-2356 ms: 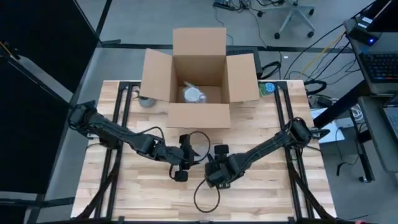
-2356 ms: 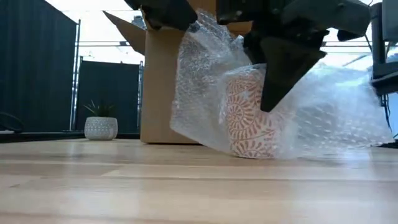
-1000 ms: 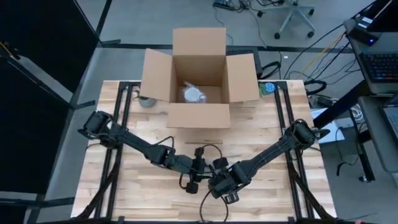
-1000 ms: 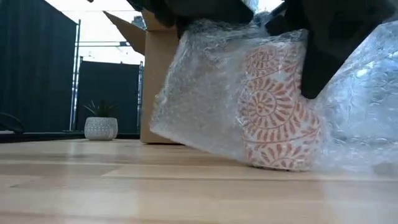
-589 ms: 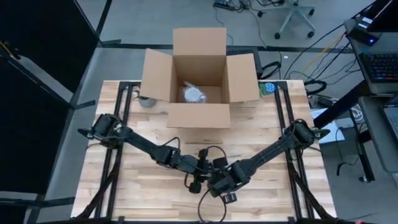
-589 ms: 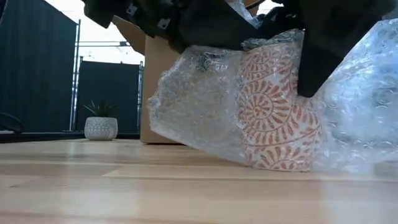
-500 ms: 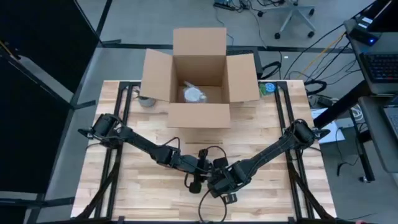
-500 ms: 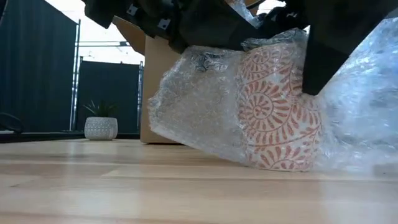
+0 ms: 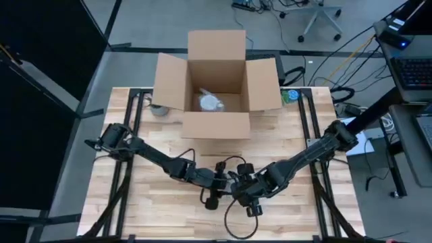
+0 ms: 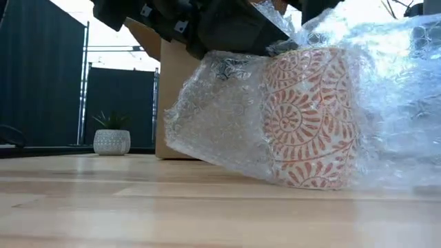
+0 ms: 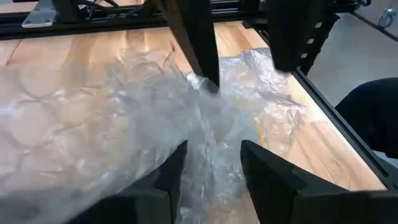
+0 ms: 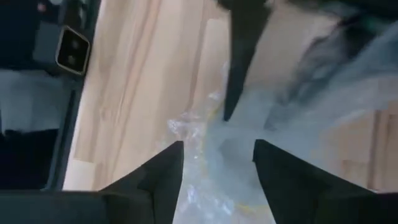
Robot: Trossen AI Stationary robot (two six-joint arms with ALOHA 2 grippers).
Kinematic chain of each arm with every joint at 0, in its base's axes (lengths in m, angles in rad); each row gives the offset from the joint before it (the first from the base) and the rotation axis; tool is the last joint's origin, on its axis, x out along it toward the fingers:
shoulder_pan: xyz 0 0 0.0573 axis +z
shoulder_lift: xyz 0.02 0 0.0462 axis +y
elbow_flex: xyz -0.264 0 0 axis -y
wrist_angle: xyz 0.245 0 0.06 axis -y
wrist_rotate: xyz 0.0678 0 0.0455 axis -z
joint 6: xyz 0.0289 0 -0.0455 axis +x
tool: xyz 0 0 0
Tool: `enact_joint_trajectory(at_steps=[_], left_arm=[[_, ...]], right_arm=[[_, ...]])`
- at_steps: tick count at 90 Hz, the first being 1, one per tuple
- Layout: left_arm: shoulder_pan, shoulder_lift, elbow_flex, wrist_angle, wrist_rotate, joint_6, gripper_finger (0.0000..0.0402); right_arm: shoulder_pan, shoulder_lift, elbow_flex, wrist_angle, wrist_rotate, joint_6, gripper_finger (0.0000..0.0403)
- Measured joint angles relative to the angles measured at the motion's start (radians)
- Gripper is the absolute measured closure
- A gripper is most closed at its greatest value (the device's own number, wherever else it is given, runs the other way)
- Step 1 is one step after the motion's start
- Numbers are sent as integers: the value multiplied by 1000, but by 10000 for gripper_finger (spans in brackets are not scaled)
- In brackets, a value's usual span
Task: Wrap mug
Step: Wrap the orange mug with bubble wrap
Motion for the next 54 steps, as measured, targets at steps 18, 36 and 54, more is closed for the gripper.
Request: enact_joint_trajectory(at_steps=[18,36,54], left_arm=[[0,1,-1,1,0,-1,277],[0,2,-1,10,0,0,277],[0,2,-2,14,-1,1,277]], right_arm=[[0,-13,0,-67,10,53,224],[0,-1,0,-142,162,89,224],[1,8,0,-98,238,48,224]])
